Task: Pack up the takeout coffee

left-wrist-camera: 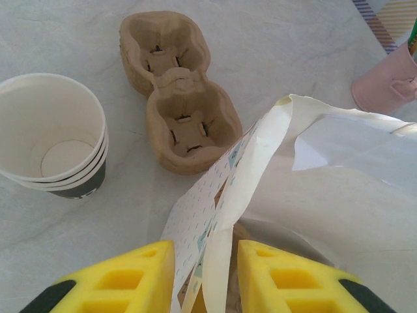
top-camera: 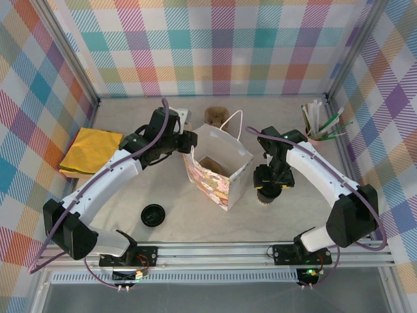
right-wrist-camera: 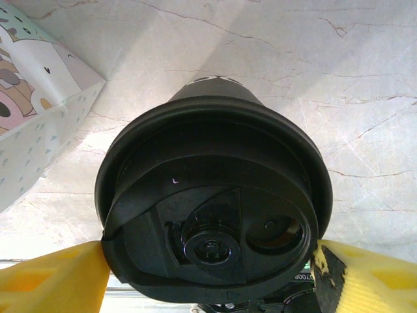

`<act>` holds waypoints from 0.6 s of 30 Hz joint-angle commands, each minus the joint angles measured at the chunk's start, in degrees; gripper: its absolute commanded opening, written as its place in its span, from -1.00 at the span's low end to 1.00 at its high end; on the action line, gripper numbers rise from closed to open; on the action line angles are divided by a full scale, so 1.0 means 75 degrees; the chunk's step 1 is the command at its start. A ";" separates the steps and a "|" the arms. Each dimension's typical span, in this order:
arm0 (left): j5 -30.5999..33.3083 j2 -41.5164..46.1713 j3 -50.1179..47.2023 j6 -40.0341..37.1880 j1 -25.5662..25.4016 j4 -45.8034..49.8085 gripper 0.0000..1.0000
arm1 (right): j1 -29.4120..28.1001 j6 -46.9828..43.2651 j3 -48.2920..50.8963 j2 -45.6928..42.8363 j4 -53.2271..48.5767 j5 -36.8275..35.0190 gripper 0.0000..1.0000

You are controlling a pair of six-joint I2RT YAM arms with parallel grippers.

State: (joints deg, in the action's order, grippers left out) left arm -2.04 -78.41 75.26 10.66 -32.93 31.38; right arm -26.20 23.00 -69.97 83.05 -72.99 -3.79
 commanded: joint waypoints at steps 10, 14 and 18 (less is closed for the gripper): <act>0.0107 0.0128 -0.0141 -0.0133 -0.0005 -0.0094 -0.36 | 0.0059 -0.0142 0.0046 0.0187 0.0007 -0.0022 0.60; 0.0027 0.0137 -0.0133 -0.0132 0.0008 -0.0094 -0.36 | 0.0059 -0.0143 0.0072 0.0234 0.0049 -0.0067 0.60; 0.0027 0.0119 -0.0123 -0.0120 0.0008 -0.0070 -0.36 | 0.0048 -0.0129 0.0163 0.0257 0.0087 -0.0083 0.60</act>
State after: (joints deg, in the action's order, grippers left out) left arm -1.87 -78.39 75.18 10.63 -32.93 31.38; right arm -26.20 23.00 -69.67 84.55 -72.16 -4.01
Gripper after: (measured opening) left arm 0.320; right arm 0.800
